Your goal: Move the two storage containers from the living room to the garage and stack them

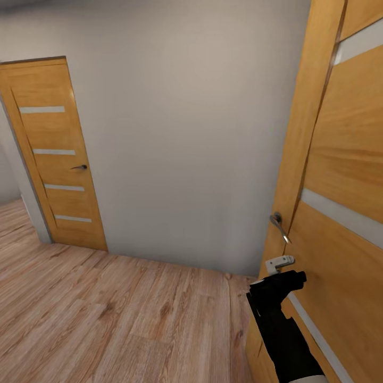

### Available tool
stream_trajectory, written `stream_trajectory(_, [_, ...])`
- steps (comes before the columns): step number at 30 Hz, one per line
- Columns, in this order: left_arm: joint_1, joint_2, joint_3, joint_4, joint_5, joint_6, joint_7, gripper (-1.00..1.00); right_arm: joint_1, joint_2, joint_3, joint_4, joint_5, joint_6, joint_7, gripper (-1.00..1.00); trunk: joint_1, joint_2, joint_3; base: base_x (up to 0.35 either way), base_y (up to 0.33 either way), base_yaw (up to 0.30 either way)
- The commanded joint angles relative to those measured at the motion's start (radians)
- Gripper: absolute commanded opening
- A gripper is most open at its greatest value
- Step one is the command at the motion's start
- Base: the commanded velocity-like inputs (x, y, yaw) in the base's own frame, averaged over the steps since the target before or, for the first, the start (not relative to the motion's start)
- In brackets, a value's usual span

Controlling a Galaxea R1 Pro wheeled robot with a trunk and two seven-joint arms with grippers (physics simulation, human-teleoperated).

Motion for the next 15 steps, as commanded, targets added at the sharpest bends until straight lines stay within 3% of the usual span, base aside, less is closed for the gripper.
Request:
stream_trajectory(1, [0.0, 0.0, 0.0, 0.0, 0.0, -0.001, 0.0, 1.0, -0.001, -0.001, 0.001, 0.0, 0.012, 0.008, -0.008, 1.0, 0.0, -0.001, -0.001, 0.015, 0.0, 0.0])
stream_trajectory(9, [0.0, 0.0, -0.001, 0.0, -0.003, -0.001, 0.0, 1.0, -0.001, -0.001, -0.031, 0.0, 0.013, 0.009, -0.008, 1.0, 0.0, -0.001, -0.001, 0.004, 0.0, 0.0])
stream_trajectory(15, [0.0, 0.0, -0.002, 0.0, -0.005, -0.001, 0.0, 1.0, -0.001, -0.001, -0.041, -0.001, 0.038, 0.009, -0.008, 1.0, 0.0, -0.001, -0.001, 0.0, 0.0, 0.0])
